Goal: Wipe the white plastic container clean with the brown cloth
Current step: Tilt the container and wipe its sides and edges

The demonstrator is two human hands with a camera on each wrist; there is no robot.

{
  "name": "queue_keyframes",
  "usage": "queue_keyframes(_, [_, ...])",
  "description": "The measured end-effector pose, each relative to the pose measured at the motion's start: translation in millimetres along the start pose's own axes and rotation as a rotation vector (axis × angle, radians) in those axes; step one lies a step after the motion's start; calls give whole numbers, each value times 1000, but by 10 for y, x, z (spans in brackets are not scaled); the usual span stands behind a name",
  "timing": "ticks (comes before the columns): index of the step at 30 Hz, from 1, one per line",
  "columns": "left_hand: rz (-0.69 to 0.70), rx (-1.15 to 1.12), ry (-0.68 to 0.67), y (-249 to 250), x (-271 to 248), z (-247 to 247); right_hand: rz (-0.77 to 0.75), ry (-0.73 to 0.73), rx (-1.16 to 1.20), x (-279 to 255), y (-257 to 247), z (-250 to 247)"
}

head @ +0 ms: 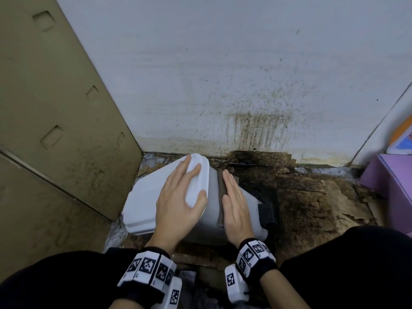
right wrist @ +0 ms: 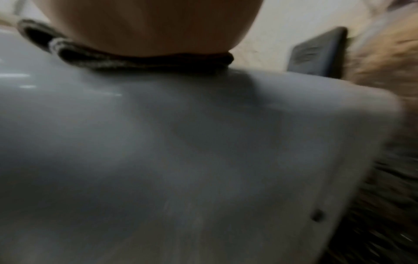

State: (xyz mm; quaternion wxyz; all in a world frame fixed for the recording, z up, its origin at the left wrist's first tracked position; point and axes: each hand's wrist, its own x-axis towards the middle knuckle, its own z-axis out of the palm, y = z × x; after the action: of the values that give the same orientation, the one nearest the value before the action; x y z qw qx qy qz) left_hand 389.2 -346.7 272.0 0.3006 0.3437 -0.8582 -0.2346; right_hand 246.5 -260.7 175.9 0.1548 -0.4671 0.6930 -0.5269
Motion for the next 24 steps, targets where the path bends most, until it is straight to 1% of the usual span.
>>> queue_keyframes(2, [-2, -5, 10, -4, 0, -12, 82, 37, 6, -56, 233, -38])
queue_keyframes(4, [-7, -7, 9, -3, -6, -27, 196, 75, 5, -143, 455, -75])
queue_keyframes(7, [-8, 2, -1, -2, -17, -44, 343, 75, -10, -241, 669, -121])
queue_keyframes(10, [-13, 0, -9, 10, -10, -31, 381, 45, -11, -258, 694, -160])
queue_keyframes(15, [-19, -2, 7, 24, -11, -10, 413, 47, 37, -233, 640, -174])
queue_keyframes(17, [-31, -9, 22, -2, -11, -20, 443, 35, 12, -184, 573, -151])
queue_keyframes(19, [-44, -17, 33, -44, 5, -37, 414, 16, -17, -116, 456, -94])
queue_keyframes(24, [-34, -3, 26, -66, 12, -32, 202, 33, 66, 13, -118, 123])
